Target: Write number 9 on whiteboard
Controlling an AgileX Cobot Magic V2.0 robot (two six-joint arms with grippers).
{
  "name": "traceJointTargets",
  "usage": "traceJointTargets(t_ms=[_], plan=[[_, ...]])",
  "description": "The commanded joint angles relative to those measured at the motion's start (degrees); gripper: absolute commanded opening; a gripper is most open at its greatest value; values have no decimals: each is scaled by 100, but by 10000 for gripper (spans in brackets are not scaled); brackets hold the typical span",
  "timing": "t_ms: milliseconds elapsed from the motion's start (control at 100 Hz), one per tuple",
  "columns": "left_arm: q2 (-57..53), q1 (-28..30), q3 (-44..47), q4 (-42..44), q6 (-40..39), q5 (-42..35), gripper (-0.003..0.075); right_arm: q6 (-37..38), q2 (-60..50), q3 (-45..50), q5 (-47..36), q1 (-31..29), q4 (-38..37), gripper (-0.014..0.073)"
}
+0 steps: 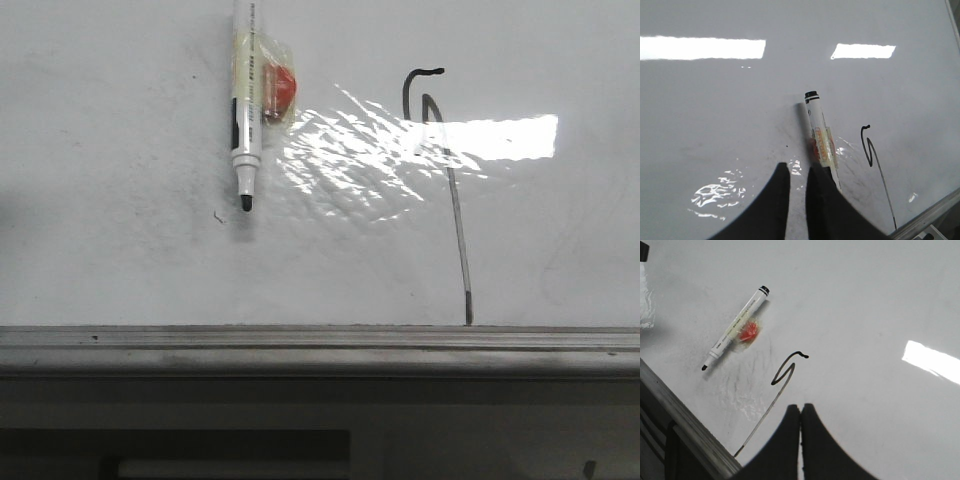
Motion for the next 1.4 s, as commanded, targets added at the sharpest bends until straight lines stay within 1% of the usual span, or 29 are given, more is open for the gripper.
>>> traceJointTargets(t_ms=[0, 190, 750, 830, 880, 900, 940, 950, 970, 1000, 1010, 1020, 1030, 1040, 1070, 1090, 1100, 1140, 1190, 1260, 1340, 1390], plan=[[-489, -2, 134, 13, -1, -78, -20, -7, -194, 19, -496, -37, 45, -61], [-967, -2, 468, 13, -1, -89, -20, -7, -300, 128, -506, -37, 45, -61], [-968, 33, 732, 36, -1, -129, -20, -7, -300, 153, -494, -37, 45, -61], [-966, 166, 744, 394, -48, -289, -20, -7, -300, 153, -494, -37, 45, -61], [-966, 339, 744, 1191, -213, -234, -20, -7, -300, 153, -494, -37, 45, -61], [-966, 390, 744, 1457, -410, -206, -20, -7, -300, 153, -494, -37, 45, -61], [-966, 565, 758, 2373, -1021, -182, -20, -7, -300, 153, -494, -37, 45, -61], [-966, 631, 770, 2709, -1147, -182, -20, -7, -300, 153, -494, -37, 45, -61], [-966, 702, 798, 3056, -1552, -182, -20, -7, -300, 153, -494, -37, 45, -61], [-966, 894, 849, 3938, -2333, -182, -20, -7, -300, 153, -494, -37, 45, -61], [-966, 934, 875, 4118, -2497, -196, -20, -7, -300, 153, -494, -37, 45, -61], [-966, 1017, 891, 4473, -2669, -195, -20, -7, -300, 153, -494, -37, 45, -61], [-966, 1060, 907, 4648, -3018, -195, -20, -7, -300, 153, -494, -37, 45, -61], [-966, 1104, 940, 4826, -3192, -210, -20, -7, -300, 153, -494, -37, 45, -61], [-980, 1327, 1010, 5656, -4080, -217, -20, -7, -300, 153, -494, -37, 45, -61], [-980, 1465, 1068, 5951, -4430, -217, -20, -7, -300, 153, -494, -37, 45, -61], [-980, 1511, 1088, 6230, -4757, -217, -20, -7, -300, 153, -494, -37, 45, -61], [-1016, 1786, 1214, 6894, -5616, -217, -20, -7, -300, 153, -494, -37, 45, -61], [-1086, 2090, 1378, 7392, -6314, -276, -20, -7, -300, 153, -494, -37, 45, -61], [-1242, 2461, 1646, 7697, -6798, -476, -20, -7, -300, 153, -494, -37, 45, -61], [-1466, 2735, 1914, 7971, -6886, -754, -20, -7, -300, 153, -494, -37, 45, -61], [-1613, 2838, 2015, 8063, -6888, -801, -20, -7, -300, 153, -494, -37, 45, -61]])
